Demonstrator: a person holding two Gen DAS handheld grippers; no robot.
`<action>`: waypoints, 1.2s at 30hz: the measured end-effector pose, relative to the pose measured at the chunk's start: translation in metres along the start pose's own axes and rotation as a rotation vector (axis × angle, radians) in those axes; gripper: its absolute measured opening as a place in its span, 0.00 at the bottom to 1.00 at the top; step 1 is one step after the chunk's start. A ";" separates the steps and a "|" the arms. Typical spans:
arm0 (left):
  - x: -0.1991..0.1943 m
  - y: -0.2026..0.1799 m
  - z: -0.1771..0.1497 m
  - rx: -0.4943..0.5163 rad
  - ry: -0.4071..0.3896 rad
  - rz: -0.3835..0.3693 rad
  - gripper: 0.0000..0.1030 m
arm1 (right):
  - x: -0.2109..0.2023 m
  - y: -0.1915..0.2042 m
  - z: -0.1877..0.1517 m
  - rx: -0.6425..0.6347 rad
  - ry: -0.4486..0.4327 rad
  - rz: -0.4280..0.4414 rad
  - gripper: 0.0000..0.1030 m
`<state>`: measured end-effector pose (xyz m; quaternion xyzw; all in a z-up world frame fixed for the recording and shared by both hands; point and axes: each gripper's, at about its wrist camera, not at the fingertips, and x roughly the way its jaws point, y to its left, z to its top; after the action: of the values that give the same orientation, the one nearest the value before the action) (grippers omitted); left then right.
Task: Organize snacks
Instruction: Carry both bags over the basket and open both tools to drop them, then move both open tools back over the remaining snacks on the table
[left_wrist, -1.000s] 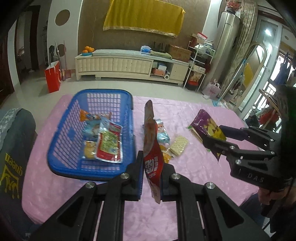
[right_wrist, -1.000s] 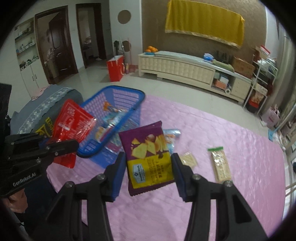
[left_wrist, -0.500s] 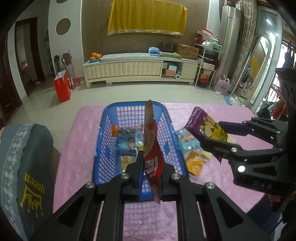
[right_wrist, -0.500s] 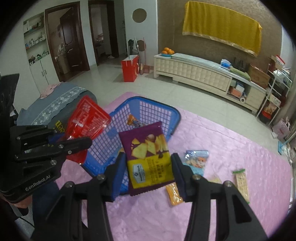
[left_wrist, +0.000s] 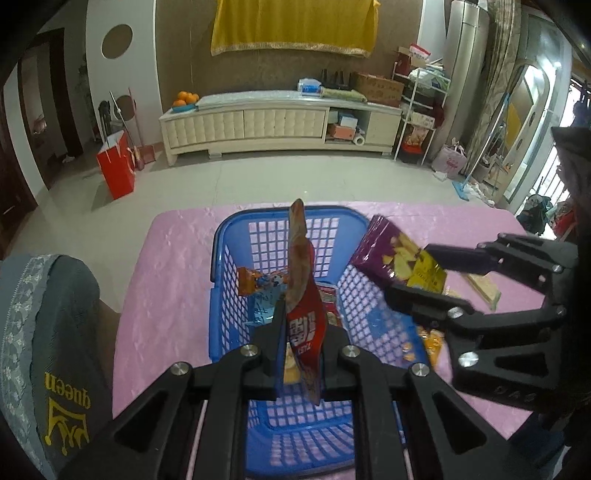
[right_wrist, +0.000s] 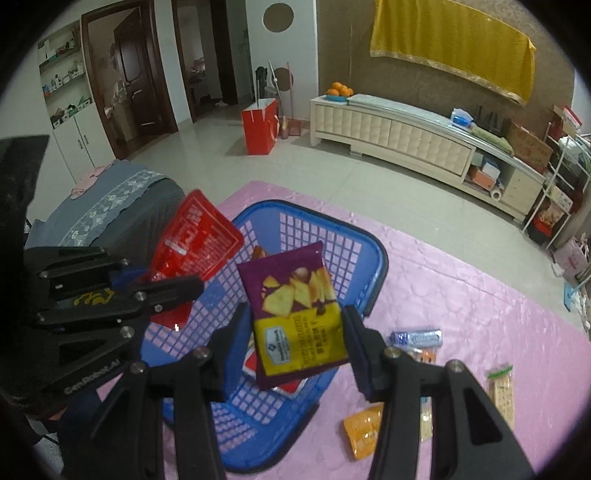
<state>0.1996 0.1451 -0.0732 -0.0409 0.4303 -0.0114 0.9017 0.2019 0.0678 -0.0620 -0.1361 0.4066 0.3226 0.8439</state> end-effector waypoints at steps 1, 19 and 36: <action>0.005 0.003 0.001 -0.001 0.008 -0.022 0.11 | 0.004 -0.002 0.001 0.008 0.005 0.003 0.52; -0.008 0.038 -0.011 -0.073 -0.010 0.057 0.49 | 0.022 0.013 0.010 -0.015 0.048 0.024 0.52; 0.000 0.048 -0.026 -0.106 0.015 0.060 0.49 | 0.059 0.021 0.010 -0.101 0.117 -0.013 0.71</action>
<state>0.1787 0.1910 -0.0938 -0.0759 0.4381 0.0380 0.8949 0.2217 0.1145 -0.1006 -0.1995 0.4376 0.3286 0.8128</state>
